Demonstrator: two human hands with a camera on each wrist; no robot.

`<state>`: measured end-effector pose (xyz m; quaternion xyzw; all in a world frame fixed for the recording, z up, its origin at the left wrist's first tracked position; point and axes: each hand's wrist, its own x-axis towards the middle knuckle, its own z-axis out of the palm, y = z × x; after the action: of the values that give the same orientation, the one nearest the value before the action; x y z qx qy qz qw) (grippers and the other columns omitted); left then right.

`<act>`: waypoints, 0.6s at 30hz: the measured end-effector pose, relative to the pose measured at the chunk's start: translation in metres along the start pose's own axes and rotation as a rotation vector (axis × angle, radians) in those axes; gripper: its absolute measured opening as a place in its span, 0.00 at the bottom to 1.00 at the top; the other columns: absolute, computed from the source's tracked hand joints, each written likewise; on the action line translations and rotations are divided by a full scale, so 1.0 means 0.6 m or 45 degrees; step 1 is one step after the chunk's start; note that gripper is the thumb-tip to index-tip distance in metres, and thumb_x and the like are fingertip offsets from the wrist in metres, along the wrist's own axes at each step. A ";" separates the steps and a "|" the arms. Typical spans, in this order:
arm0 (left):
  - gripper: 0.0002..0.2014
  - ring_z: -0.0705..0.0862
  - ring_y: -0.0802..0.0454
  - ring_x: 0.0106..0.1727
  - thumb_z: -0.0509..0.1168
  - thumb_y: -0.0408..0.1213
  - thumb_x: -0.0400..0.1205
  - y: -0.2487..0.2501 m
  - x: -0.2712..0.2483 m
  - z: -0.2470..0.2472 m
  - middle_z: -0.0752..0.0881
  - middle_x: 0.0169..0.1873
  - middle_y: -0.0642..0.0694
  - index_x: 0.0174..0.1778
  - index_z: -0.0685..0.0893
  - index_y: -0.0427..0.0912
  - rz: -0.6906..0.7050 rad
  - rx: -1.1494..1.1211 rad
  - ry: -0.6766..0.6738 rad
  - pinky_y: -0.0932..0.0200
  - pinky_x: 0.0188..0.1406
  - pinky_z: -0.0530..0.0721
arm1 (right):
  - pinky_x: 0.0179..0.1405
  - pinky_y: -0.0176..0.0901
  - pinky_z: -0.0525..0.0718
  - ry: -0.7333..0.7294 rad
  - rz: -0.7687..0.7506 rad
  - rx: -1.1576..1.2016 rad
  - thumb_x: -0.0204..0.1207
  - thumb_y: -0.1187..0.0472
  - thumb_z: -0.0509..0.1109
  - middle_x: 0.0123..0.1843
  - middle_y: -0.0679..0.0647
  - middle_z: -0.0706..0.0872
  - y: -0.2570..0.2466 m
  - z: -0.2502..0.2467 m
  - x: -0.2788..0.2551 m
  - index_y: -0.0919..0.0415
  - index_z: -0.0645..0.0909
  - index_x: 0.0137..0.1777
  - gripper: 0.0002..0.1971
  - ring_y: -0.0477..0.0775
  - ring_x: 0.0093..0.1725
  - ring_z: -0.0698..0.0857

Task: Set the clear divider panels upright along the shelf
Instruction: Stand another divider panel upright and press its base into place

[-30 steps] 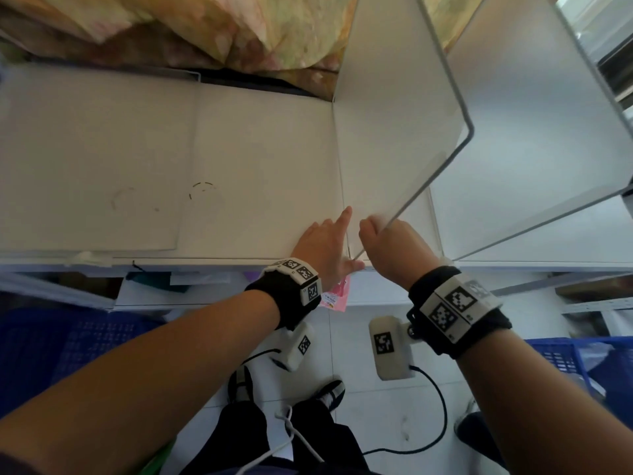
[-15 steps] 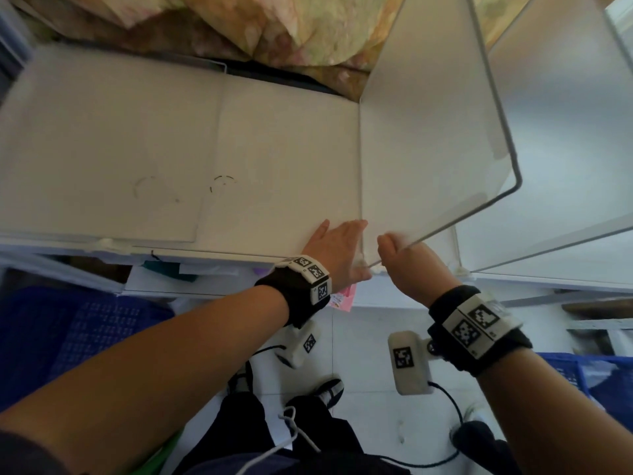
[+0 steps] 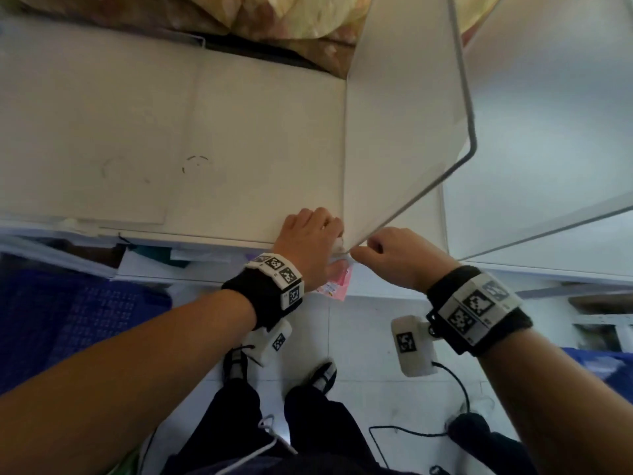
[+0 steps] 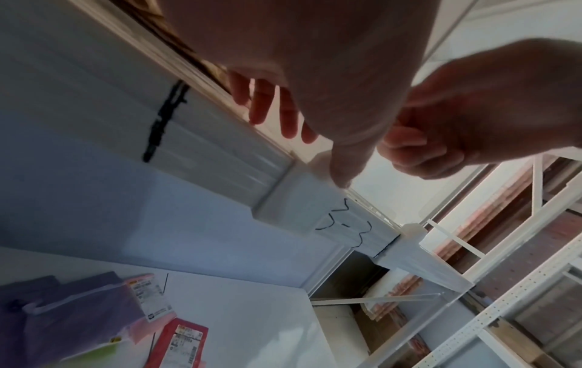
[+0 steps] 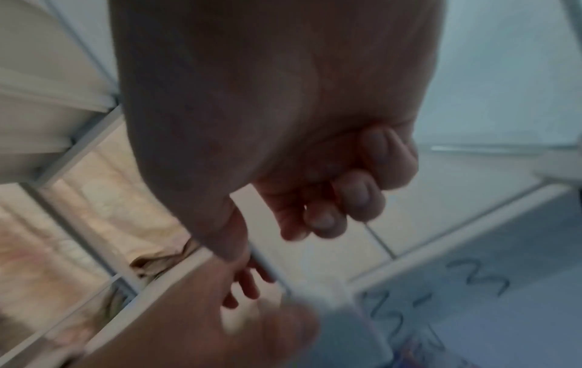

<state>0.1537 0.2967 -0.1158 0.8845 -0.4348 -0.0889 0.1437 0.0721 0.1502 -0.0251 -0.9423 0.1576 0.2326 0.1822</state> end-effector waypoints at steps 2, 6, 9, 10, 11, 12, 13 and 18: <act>0.15 0.76 0.43 0.52 0.54 0.54 0.72 0.025 0.006 -0.010 0.79 0.50 0.48 0.49 0.72 0.50 -0.081 0.084 0.010 0.48 0.50 0.68 | 0.31 0.45 0.74 0.052 -0.011 -0.008 0.79 0.42 0.55 0.29 0.52 0.79 -0.014 0.022 0.005 0.57 0.75 0.29 0.24 0.55 0.31 0.80; 0.05 0.83 0.41 0.45 0.54 0.46 0.74 0.039 0.023 -0.018 0.86 0.43 0.47 0.42 0.68 0.51 -0.040 0.110 -0.061 0.51 0.43 0.66 | 0.33 0.44 0.74 0.154 -0.002 0.062 0.80 0.45 0.50 0.30 0.51 0.79 -0.022 0.041 0.014 0.56 0.77 0.34 0.22 0.55 0.32 0.81; 0.10 0.86 0.41 0.45 0.59 0.50 0.77 0.030 0.028 -0.021 0.89 0.43 0.47 0.47 0.78 0.50 0.019 0.116 -0.085 0.54 0.42 0.67 | 0.39 0.50 0.83 0.257 0.035 0.187 0.80 0.44 0.50 0.35 0.55 0.83 -0.025 0.034 0.024 0.59 0.79 0.39 0.24 0.59 0.36 0.83; 0.10 0.87 0.41 0.45 0.60 0.50 0.78 0.028 0.028 -0.022 0.89 0.43 0.46 0.48 0.79 0.49 0.032 0.121 -0.095 0.55 0.42 0.68 | 0.41 0.52 0.85 0.261 0.046 0.213 0.80 0.45 0.51 0.36 0.56 0.84 -0.027 0.033 0.026 0.59 0.80 0.40 0.22 0.60 0.38 0.84; 0.11 0.87 0.41 0.45 0.60 0.50 0.78 0.028 0.027 -0.021 0.89 0.44 0.46 0.47 0.80 0.48 0.035 0.124 -0.110 0.56 0.42 0.69 | 0.42 0.53 0.85 0.247 0.048 0.229 0.79 0.47 0.53 0.37 0.55 0.83 -0.028 0.032 0.031 0.59 0.79 0.40 0.19 0.61 0.39 0.84; 0.11 0.87 0.41 0.44 0.59 0.50 0.79 0.029 0.026 -0.020 0.89 0.44 0.45 0.48 0.81 0.48 0.027 0.122 -0.122 0.56 0.41 0.71 | 0.41 0.52 0.85 0.214 0.048 0.241 0.79 0.49 0.53 0.37 0.55 0.82 -0.030 0.032 0.035 0.59 0.78 0.40 0.17 0.61 0.39 0.84; 0.12 0.87 0.41 0.44 0.59 0.50 0.80 0.030 0.024 -0.018 0.90 0.44 0.45 0.49 0.81 0.47 0.016 0.109 -0.116 0.56 0.41 0.73 | 0.40 0.51 0.84 0.173 0.046 0.245 0.79 0.50 0.53 0.37 0.55 0.82 -0.027 0.032 0.039 0.59 0.78 0.41 0.16 0.60 0.39 0.83; 0.14 0.87 0.42 0.36 0.62 0.53 0.79 0.036 0.012 -0.006 0.90 0.37 0.47 0.48 0.84 0.47 -0.033 0.112 -0.035 0.54 0.40 0.81 | 0.34 0.42 0.77 -0.001 -0.011 0.281 0.80 0.51 0.54 0.36 0.53 0.83 -0.017 0.023 0.046 0.59 0.79 0.43 0.16 0.52 0.35 0.83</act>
<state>0.1430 0.2789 -0.1054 0.8942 -0.4288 -0.0838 0.0976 0.0937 0.1594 -0.0473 -0.9171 0.1780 0.2133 0.2860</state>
